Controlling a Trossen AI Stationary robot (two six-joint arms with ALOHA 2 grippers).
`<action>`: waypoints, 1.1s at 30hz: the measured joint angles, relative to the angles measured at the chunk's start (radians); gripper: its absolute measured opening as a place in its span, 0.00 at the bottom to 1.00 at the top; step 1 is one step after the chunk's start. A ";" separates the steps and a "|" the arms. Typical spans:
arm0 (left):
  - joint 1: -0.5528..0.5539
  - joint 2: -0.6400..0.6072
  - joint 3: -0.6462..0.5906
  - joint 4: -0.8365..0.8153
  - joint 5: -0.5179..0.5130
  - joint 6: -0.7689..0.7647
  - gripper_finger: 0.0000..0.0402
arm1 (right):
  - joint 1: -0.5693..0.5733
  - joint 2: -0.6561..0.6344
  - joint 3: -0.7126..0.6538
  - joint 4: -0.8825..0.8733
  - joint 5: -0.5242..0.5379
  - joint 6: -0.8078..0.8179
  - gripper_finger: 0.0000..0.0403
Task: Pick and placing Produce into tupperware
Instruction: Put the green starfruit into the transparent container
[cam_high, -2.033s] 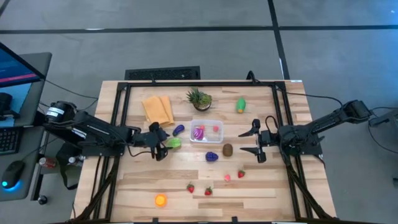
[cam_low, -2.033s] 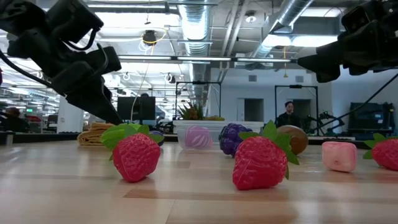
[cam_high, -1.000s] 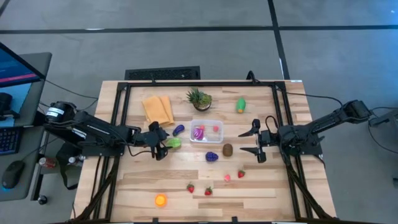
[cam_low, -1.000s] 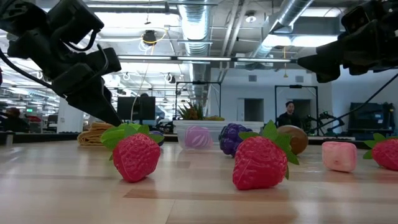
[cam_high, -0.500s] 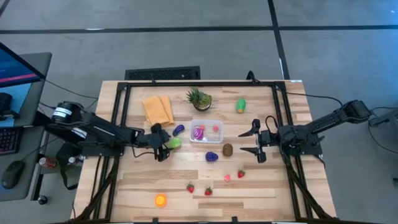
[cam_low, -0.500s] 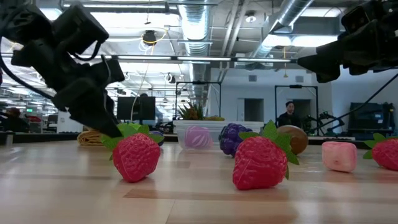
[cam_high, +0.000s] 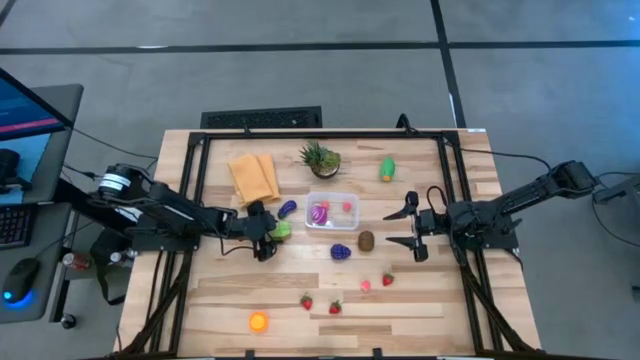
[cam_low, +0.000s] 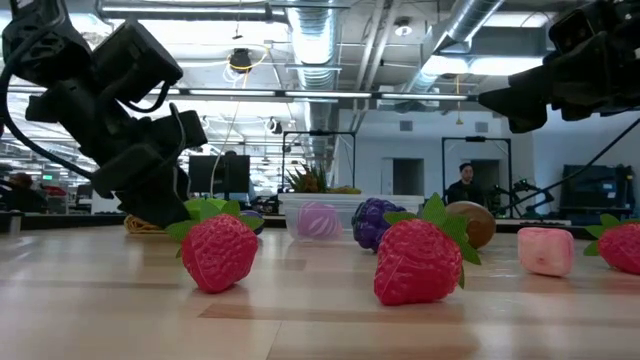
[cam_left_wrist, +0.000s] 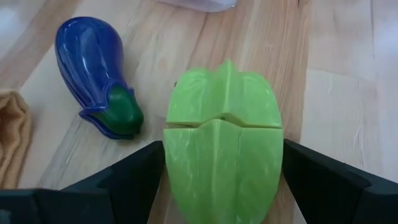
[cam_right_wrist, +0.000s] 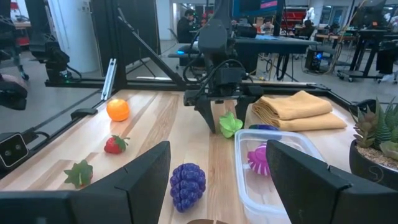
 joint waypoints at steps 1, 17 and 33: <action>0.000 0.001 0.000 0.005 0.001 0.003 0.77 | 0.000 0.000 0.000 0.000 0.000 0.000 0.65; 0.001 0.001 0.000 0.011 0.001 0.007 0.59 | 0.000 0.000 0.000 -0.007 0.000 0.000 0.65; 0.001 0.001 0.000 0.014 0.001 0.019 0.49 | 0.000 0.000 0.000 -0.007 0.000 0.008 0.65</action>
